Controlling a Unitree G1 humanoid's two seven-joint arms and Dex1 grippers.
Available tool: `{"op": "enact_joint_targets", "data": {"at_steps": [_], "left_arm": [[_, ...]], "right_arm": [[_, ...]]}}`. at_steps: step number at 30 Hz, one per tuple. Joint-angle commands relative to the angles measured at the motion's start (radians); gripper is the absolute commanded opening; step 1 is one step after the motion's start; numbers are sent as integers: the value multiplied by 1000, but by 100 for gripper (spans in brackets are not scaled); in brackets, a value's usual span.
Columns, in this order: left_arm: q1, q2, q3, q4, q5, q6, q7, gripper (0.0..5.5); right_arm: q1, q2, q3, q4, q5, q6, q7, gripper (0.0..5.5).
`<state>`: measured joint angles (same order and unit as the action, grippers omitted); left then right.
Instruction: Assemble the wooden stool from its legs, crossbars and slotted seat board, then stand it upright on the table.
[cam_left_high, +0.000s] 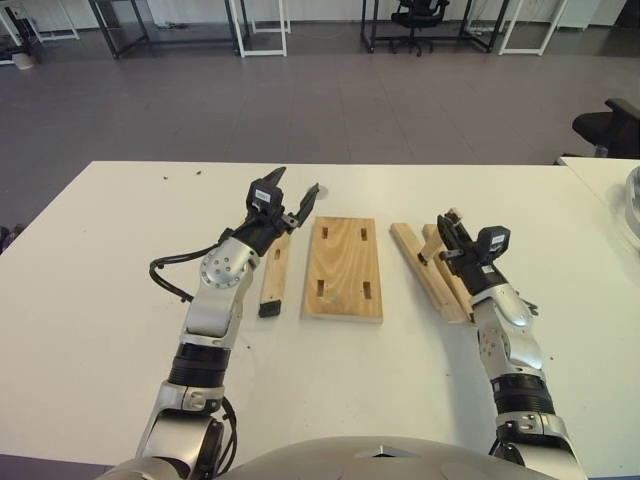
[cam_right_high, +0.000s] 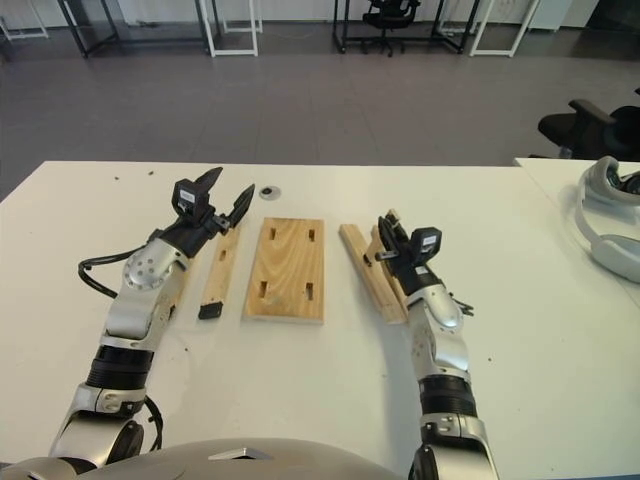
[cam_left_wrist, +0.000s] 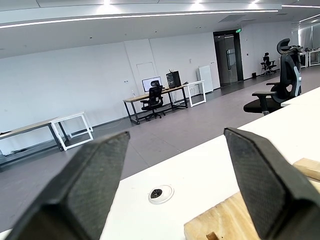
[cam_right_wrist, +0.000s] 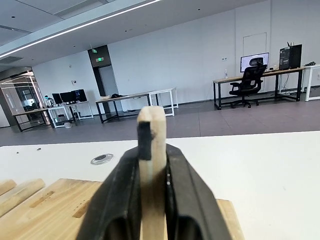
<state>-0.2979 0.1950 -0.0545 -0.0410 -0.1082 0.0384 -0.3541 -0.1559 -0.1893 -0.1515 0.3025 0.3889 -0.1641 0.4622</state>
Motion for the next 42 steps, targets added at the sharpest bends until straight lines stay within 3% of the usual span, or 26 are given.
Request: {"op": "enact_joint_targets", "data": {"at_steps": [1, 8, 15, 17, 23, 33, 41, 42], "left_arm": [[8, 2, -7, 16, 13, 11, 3, 349], [2, 6, -4, 24, 16, 5, 3, 349], [-14, 0, -5, 38, 20, -4, 7, 349], [-20, -3, -5, 45, 20, -10, 9, 349], [-21, -9, -6, 50, 22, -23, 21, 349], [16, -17, -13, 23, 32, -18, 40, 349], [29, -25, -24, 15, 46, -17, 55, 349], [30, -26, -25, 16, 48, -17, 58, 349]], "right_arm": [[107, -28, 55, 246, -114, 89, -7, 41], [109, -51, 85, 371, -137, 23, 4, 41], [-12, -45, 21, 132, 11, 69, 18, 41], [-42, -62, 4, 99, 31, 126, 15, 102], [-52, -121, 16, 36, -28, 275, 13, 207], [96, -186, 101, -346, -65, 737, -65, 387], [96, -237, 134, -367, -116, 895, -87, 387], [96, -240, 138, -369, -118, 904, -85, 365]]}}
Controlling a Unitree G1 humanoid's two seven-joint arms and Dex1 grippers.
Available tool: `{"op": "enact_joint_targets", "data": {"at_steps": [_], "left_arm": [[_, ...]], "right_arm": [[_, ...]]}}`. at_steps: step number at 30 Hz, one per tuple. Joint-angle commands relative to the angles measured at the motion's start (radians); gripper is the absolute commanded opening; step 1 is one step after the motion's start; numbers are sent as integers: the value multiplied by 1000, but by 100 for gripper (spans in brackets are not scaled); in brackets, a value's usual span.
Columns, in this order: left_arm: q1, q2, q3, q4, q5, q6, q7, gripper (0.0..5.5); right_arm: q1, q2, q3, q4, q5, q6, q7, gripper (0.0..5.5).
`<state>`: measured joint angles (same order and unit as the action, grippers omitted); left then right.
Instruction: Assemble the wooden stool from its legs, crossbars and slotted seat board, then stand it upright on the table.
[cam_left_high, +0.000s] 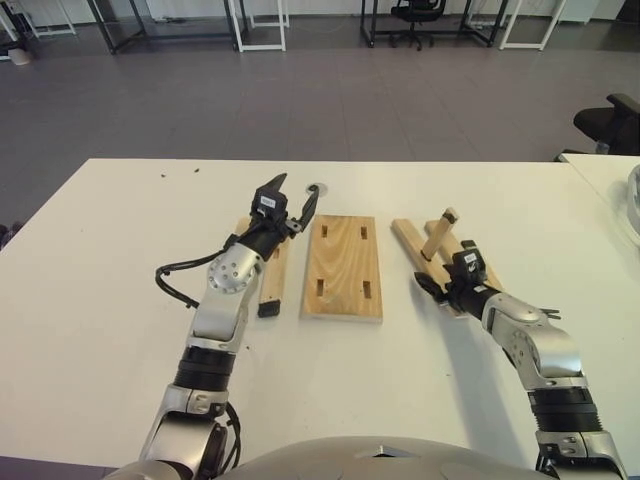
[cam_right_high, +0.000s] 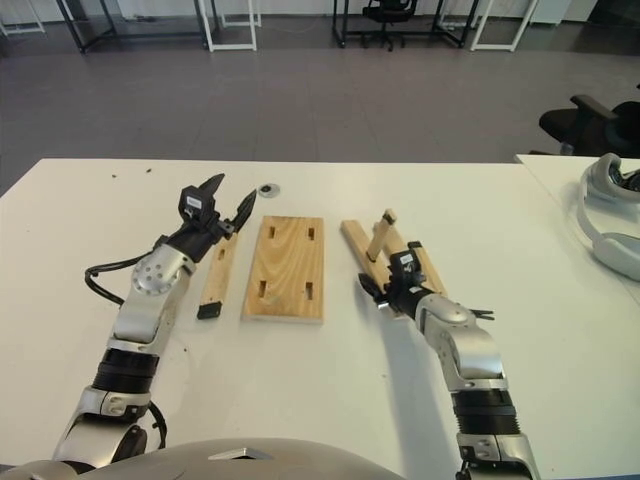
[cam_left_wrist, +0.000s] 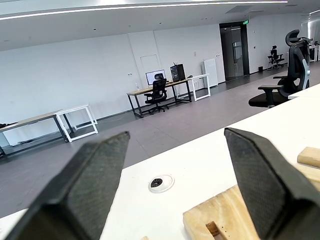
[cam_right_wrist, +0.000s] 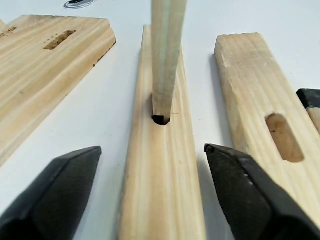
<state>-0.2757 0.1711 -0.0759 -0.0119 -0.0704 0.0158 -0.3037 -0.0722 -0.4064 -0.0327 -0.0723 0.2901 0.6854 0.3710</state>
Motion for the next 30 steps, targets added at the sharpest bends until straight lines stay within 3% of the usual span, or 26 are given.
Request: {"op": "enact_joint_targets", "data": {"at_steps": [1, 9, 14, 18, 20, 28, 30], "left_arm": [[8, -5, -3, -12, 12, 6, 12, 349], [19, -66, 60, -49, -140, 153, 12, 349], [16, -121, 179, -90, -461, 412, -16, 349], [-1, -200, 280, -128, -829, 652, 15, 421], [-8, -208, 276, -127, -876, 710, 45, 454], [-20, -236, 282, -151, -968, 776, 102, 454], [-23, -242, 283, -157, -988, 777, 108, 431]], "right_arm": [[9, -23, 23, 8, -22, 57, 8, 352], [0, -3, 21, 19, -63, -5, -9, 209], [-21, -7, 52, -131, -23, -146, 116, 208], [-64, -25, 65, -183, 7, -204, 206, 208], [-71, -28, 78, -220, 25, -229, 257, 208], [-56, -17, 134, -305, 57, -262, 326, 208], [-54, -23, 148, -303, 45, -277, 333, 208]]}}
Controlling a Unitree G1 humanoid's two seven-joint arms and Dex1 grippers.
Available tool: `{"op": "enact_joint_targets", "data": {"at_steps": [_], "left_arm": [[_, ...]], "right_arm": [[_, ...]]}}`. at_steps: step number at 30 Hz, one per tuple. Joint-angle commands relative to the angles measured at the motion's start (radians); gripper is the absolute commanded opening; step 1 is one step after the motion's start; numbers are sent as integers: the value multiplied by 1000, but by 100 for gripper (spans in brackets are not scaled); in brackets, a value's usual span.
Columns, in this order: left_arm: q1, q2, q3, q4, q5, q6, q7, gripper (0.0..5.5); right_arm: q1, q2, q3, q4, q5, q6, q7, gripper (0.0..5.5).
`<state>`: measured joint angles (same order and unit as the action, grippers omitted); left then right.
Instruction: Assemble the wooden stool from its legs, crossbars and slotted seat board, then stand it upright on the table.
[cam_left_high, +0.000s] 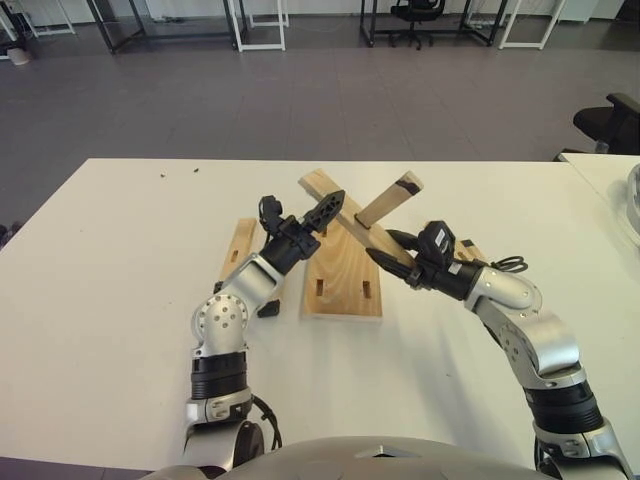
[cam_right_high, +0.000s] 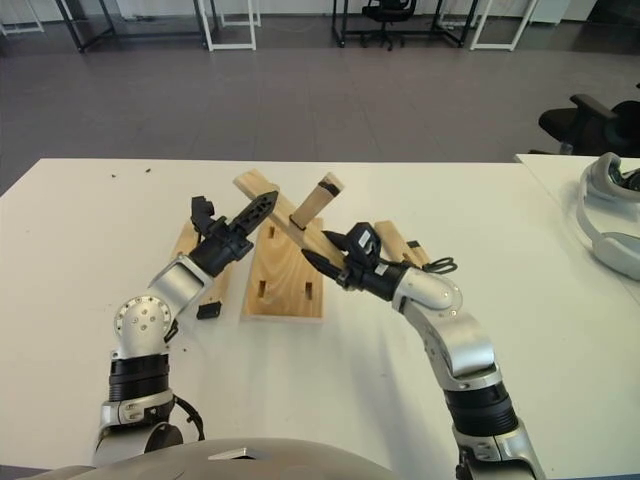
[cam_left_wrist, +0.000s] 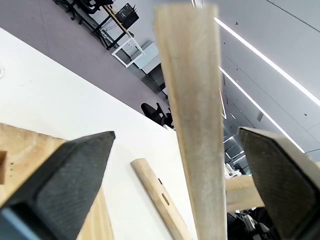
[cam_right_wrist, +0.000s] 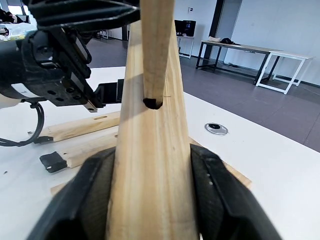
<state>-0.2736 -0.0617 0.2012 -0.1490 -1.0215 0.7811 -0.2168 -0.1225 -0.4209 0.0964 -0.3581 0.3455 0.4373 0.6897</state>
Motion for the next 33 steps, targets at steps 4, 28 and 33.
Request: {"op": "enact_joint_targets", "data": {"at_steps": [4, 28, 33], "left_arm": [[10, -22, -35, -56, -23, -7, 19, 350], [187, 11, 4, -264, -90, -50, 309, 102], [286, 124, 82, -476, -69, -28, 480, 102]], "right_arm": [[-5, -11, 27, -6, -18, -50, 12, 208], [121, -98, 118, 11, -145, -161, 67, 310], [184, -155, 80, 154, -249, -264, 23, 310]]}}
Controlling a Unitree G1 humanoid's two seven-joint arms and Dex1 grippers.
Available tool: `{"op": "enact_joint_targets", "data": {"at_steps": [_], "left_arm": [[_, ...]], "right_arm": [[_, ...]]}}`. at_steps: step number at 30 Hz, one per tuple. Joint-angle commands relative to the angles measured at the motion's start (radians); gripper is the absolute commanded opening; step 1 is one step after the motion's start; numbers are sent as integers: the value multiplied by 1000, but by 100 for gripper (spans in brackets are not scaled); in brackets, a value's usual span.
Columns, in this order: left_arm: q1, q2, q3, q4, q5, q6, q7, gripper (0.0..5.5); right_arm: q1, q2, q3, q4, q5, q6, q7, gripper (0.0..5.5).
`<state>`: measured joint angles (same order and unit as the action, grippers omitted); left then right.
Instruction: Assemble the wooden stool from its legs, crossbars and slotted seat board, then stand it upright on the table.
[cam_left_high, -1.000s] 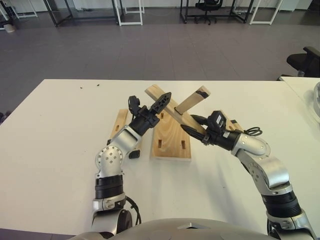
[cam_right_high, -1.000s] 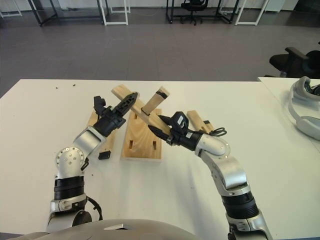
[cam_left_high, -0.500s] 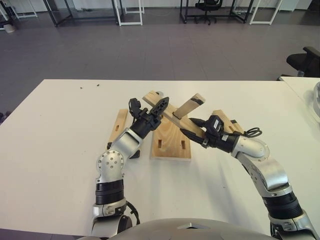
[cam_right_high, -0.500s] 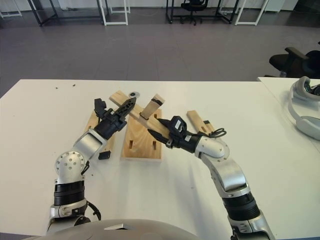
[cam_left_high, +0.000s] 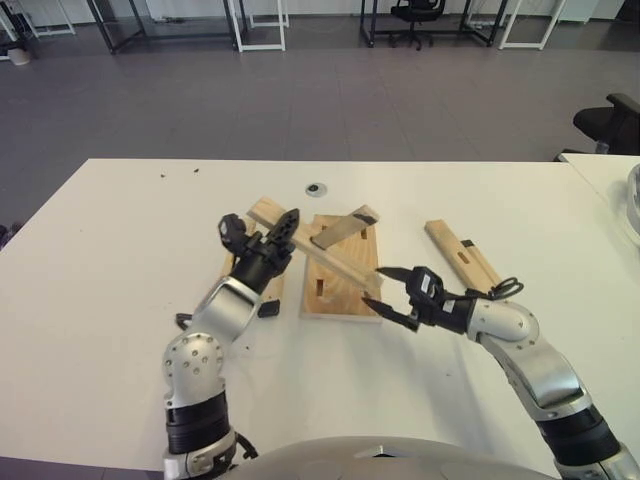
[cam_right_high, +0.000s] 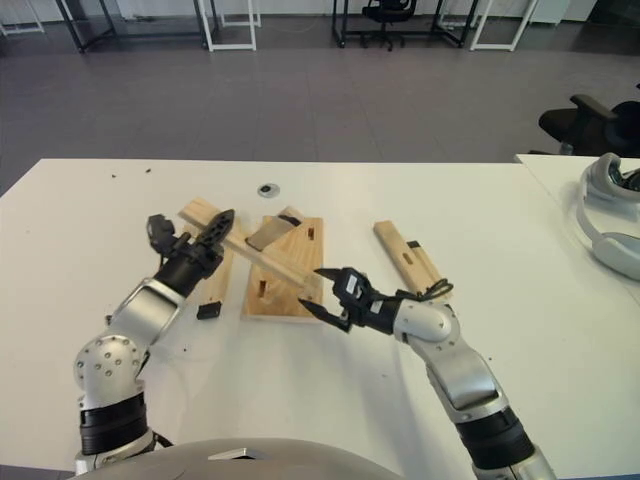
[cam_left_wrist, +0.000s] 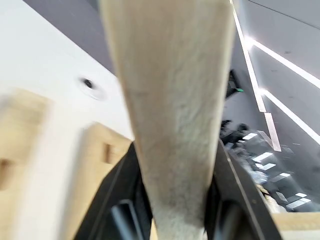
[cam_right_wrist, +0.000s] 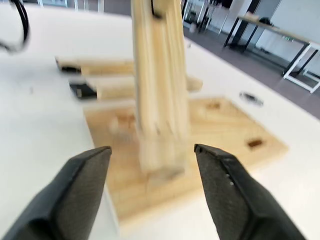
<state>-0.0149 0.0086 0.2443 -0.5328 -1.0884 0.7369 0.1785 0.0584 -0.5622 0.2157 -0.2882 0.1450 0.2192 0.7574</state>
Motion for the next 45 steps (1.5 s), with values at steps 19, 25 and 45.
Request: {"op": "enact_joint_targets", "data": {"at_steps": [19, 25, 45], "left_arm": [[108, 199, -268, -173, 403, -3, 53, 102], [2, 308, -467, -106, 590, 76, 1, 102], [-137, 208, 44, -143, 173, 236, 16, 102]], "right_arm": [[-64, 81, 83, 264, -213, -194, -103, 310], [-87, 126, 99, 263, -212, -231, -104, 310], [-105, 120, 63, 419, -241, -337, -149, 310]]}}
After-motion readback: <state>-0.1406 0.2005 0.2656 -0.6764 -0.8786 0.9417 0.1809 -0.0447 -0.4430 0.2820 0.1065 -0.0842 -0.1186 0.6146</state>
